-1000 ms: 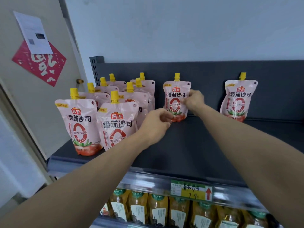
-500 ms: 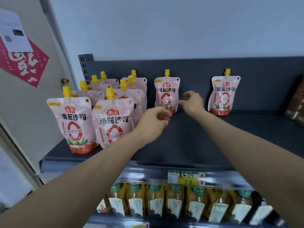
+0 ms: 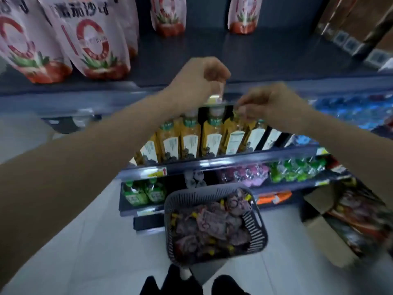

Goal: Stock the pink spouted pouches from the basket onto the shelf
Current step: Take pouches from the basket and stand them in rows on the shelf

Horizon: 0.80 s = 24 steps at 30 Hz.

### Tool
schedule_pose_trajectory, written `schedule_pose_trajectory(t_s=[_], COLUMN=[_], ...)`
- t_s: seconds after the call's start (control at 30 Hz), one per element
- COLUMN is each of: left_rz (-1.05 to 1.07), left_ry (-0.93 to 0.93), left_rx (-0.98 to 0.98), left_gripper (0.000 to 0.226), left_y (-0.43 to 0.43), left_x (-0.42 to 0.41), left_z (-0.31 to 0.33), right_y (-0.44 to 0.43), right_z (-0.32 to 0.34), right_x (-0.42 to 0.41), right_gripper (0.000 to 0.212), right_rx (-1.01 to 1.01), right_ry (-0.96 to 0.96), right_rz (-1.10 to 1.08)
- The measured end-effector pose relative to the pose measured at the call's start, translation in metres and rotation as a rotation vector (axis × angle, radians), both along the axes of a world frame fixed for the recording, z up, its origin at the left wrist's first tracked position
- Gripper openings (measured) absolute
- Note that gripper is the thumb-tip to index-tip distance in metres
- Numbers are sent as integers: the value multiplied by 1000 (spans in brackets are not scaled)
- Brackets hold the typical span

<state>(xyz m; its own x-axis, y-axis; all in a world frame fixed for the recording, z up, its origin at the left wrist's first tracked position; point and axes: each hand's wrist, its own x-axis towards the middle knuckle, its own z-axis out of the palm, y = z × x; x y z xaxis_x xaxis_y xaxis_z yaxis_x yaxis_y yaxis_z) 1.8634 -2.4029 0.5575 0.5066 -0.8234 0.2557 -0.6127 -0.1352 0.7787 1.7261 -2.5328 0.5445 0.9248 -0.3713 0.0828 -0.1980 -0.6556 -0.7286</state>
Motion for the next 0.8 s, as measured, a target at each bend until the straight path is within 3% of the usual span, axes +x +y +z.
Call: schedule_pose_trajectory(t_s=[0.17,0.37,0.47,0.7,0.8], left_rz=[-51,54,126,340,413], left_ry=[100,335,439,639,671], left_rx=[288,626,748,808,849], left_gripper=[19,24,13,27,31], left_y=[5,12,23,37,35], left_x=[-47,-82,-98,-111,-107], left_z=[-79,-185,-228,-324,-361], right_y=[4,-1,-3,-6,-9], right_z=[-81,-174,-215,-302,-341], right_x=[-40,-69,-81,-93,-94], right_gripper=[9,19,21,28,20], right_rx=[-18,59,87,107,166], right_ry=[333,522,606,775,858], right_rz=[117,113,70,-84,-211])
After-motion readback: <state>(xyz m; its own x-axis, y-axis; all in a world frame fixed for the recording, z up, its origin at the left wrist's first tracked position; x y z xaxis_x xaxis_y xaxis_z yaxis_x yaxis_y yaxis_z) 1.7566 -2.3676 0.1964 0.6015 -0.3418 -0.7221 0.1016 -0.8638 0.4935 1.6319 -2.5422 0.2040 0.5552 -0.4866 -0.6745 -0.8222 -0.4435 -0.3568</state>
